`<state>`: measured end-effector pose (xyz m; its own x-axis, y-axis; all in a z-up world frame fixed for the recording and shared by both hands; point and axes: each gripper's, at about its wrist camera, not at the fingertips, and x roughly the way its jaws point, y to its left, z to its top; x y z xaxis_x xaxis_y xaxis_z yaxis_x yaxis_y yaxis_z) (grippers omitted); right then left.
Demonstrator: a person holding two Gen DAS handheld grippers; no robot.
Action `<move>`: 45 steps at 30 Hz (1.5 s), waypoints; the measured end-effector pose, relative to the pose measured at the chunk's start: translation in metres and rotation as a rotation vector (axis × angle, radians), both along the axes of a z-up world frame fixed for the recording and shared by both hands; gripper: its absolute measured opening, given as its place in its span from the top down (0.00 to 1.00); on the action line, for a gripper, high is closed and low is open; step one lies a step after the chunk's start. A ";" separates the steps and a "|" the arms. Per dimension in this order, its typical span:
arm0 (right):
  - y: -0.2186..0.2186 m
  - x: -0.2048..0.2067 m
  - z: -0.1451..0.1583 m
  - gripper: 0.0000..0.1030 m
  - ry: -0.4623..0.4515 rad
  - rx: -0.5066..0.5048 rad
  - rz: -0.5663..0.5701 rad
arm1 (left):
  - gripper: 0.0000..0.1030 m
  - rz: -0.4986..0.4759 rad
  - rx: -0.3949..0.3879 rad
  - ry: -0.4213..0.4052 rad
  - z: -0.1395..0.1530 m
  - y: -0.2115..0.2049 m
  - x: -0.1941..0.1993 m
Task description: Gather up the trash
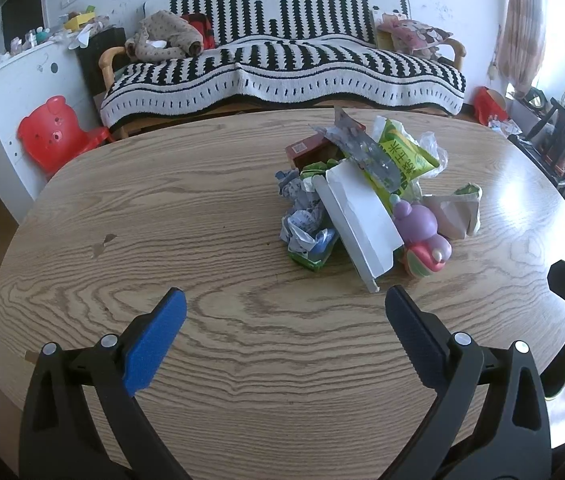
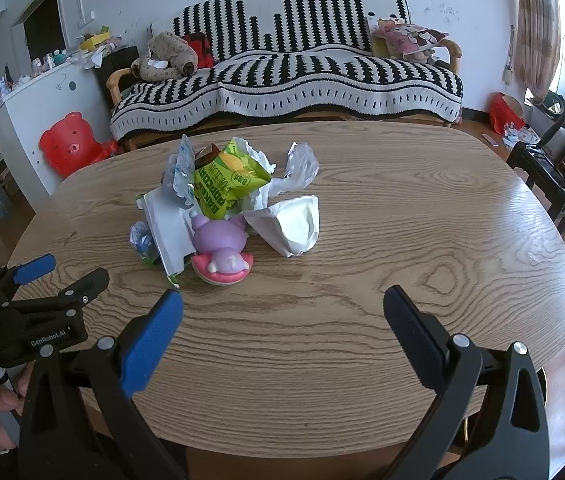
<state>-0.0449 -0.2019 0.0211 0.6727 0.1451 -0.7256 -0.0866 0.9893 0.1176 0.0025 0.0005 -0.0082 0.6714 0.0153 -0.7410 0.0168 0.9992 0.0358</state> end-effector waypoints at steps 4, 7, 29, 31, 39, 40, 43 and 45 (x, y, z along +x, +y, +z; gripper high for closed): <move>0.000 0.000 -0.001 0.05 0.000 0.002 0.000 | 0.06 0.002 -0.003 -0.004 0.000 0.000 0.000; 0.000 0.000 -0.001 0.05 0.001 0.002 0.000 | 0.06 0.002 -0.005 -0.001 0.000 0.001 -0.001; 0.002 -0.001 -0.004 0.05 0.006 0.002 0.004 | 0.06 0.003 -0.003 0.000 0.000 0.001 -0.001; 0.002 -0.001 -0.003 0.05 0.008 0.003 0.004 | 0.06 0.006 0.001 -0.001 0.000 0.001 -0.001; 0.005 0.001 -0.010 0.05 0.021 0.026 0.010 | 0.06 0.002 0.013 0.027 -0.005 0.002 0.006; 0.004 0.004 -0.011 0.06 0.027 0.032 0.012 | 0.06 0.003 0.021 0.035 -0.007 0.002 0.009; 0.006 0.014 -0.017 0.05 0.030 0.010 0.019 | 0.06 -0.004 0.029 0.061 -0.014 0.004 0.021; 0.006 0.027 -0.020 0.06 0.024 -0.016 0.033 | 0.06 -0.014 0.032 0.083 -0.020 0.003 0.034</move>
<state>-0.0184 -0.1961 0.0009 0.6503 0.1555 -0.7436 -0.1170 0.9876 0.1043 0.0361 0.0040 -0.0287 0.6083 0.0309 -0.7931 0.0345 0.9973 0.0653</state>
